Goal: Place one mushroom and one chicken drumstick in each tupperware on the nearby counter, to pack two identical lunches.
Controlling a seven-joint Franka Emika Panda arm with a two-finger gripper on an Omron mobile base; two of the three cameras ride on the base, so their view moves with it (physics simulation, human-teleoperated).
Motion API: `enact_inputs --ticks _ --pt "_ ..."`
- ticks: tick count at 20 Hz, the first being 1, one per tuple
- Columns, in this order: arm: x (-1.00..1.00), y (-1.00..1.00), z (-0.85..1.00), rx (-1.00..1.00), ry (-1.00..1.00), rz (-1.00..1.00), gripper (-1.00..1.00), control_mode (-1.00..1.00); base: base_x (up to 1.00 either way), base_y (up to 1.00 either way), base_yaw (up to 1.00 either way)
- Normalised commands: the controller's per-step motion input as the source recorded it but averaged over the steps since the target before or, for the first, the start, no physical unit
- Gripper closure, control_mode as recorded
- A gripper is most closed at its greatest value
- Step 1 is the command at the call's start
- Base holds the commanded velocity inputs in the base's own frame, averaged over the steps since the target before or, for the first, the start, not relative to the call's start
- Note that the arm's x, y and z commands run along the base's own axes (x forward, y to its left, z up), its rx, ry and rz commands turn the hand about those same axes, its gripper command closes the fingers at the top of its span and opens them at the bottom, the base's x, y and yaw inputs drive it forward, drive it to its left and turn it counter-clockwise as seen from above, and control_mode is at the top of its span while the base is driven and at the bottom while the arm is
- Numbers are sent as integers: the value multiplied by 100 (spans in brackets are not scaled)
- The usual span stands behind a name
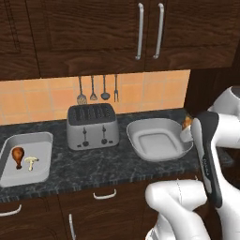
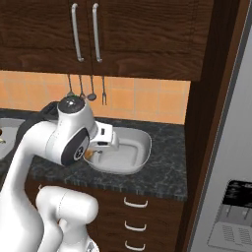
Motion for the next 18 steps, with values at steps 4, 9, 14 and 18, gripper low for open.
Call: enact_inputs --ticks 4,9,14,18 --pt "94 5 -77 0 14 1 100 -100 0 0 0" --pt "96 8 -53 0 11 3 100 -100 0 0 0" --pt "80 0 -43 0 8 2 100 -100 0 0 0" --pt "65 0 -55 0 5 0 100 -100 0 0 0"
